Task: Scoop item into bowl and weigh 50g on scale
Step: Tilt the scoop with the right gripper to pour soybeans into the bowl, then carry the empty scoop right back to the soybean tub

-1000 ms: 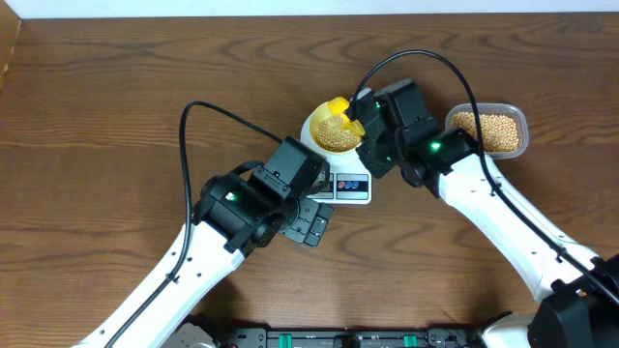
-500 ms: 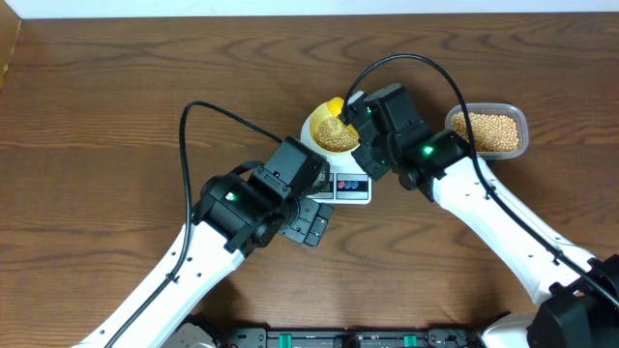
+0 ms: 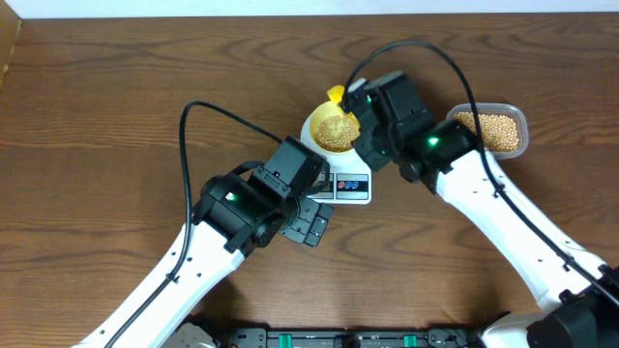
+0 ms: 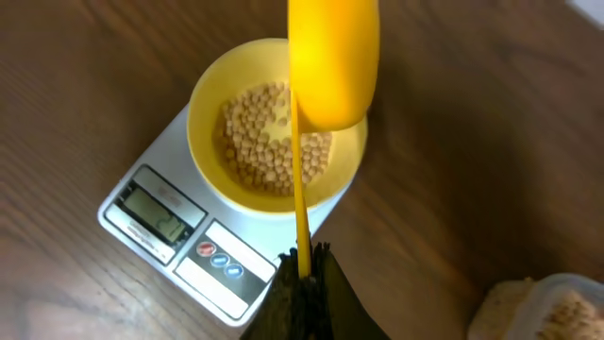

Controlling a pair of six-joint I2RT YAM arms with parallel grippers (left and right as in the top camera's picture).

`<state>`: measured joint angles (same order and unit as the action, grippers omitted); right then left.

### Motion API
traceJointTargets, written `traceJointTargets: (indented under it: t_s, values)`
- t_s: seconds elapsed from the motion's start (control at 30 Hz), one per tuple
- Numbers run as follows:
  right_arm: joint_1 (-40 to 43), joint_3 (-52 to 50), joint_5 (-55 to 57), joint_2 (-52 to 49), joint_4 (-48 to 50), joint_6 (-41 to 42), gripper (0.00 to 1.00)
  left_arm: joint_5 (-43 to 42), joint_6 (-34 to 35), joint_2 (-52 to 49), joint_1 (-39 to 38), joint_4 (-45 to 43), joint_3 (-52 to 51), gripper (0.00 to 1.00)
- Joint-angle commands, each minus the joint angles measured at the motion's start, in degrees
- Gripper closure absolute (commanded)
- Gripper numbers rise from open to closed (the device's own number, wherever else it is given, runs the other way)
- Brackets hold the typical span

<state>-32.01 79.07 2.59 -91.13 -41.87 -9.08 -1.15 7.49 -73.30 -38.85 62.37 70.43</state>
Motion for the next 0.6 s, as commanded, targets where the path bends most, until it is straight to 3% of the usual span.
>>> traceJointTargets:
  t_s: [0.0,0.2,0.57]
  values:
    - [-0.2,4.9,3.7,-0.3,-2.0,2.6,0.99,0.7,-0.3,0.2,-0.1,0.0,1.4,0.06]
    - [1.8,9.9,20.1,-0.3,-10.6,6.4,0.99,0.7,-0.3,0.2,-0.1,0.0,1.4,0.06]
    - [14.9,10.2,22.3,-0.3,-21.6,17.3,0.99,0.7,-0.3,0.2,-0.1,0.0,1.4,0.06]
